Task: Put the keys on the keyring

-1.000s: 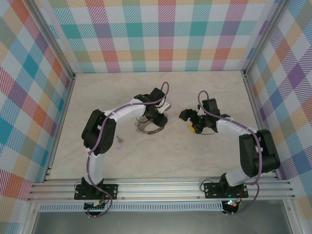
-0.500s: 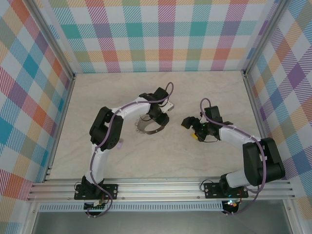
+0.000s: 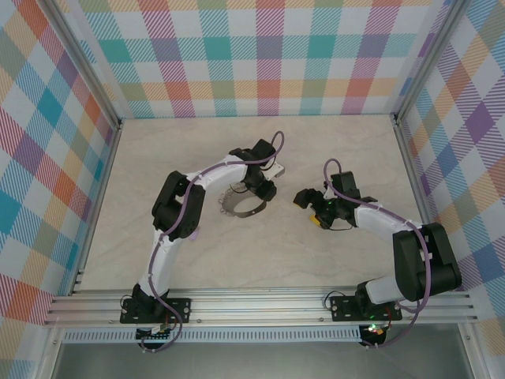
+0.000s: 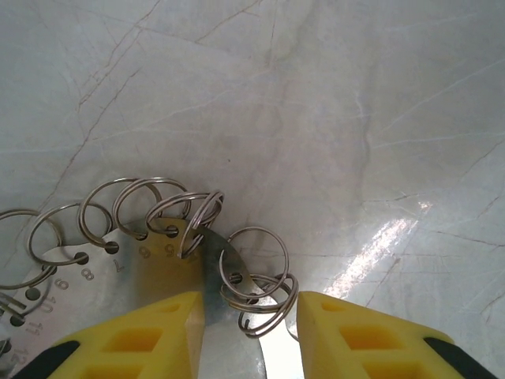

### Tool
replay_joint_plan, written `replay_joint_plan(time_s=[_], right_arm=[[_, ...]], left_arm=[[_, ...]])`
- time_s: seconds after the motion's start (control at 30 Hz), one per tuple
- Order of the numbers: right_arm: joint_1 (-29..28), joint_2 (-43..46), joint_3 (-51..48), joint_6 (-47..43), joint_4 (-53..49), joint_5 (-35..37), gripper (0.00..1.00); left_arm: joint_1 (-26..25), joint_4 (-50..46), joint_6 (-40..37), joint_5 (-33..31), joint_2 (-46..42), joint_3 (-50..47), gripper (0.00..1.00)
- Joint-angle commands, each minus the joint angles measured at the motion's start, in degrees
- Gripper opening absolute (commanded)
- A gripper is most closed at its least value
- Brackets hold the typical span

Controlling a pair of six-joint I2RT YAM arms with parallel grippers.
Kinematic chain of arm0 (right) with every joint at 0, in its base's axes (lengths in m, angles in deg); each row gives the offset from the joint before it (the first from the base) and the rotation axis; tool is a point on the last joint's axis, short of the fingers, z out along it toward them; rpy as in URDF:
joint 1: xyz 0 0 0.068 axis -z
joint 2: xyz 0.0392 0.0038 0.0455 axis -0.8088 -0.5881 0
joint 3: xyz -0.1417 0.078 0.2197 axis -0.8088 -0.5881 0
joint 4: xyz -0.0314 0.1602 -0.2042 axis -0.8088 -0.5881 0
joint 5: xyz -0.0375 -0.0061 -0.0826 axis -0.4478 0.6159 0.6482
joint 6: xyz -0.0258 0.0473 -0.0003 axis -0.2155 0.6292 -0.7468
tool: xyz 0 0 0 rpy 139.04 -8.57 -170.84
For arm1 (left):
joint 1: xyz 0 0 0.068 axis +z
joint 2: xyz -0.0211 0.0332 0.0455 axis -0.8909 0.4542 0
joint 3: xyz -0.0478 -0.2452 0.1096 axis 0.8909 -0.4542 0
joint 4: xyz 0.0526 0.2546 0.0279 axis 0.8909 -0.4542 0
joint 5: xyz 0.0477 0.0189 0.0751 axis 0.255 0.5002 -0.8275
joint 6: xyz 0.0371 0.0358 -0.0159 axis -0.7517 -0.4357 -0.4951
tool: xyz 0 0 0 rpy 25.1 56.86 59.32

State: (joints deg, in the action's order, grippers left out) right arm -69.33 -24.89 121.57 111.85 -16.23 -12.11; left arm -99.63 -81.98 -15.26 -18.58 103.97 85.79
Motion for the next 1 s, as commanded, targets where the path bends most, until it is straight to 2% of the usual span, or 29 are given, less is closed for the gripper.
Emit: replay_joint_plan(time_s=[0.0, 0.97], right_arm=[[0.24, -0.62, 0.3, -0.05, 0.7, -0.24, 0.87], [0.24, -1.5, 0.86, 0.69, 2.66, -1.48, 0.87]], left_arm=[[0.4, -1.76, -0.92, 1.16, 1.45, 2.12, 0.35], [0.88, -1.95, 1.26, 0.83, 0.89, 0.73, 0.22]])
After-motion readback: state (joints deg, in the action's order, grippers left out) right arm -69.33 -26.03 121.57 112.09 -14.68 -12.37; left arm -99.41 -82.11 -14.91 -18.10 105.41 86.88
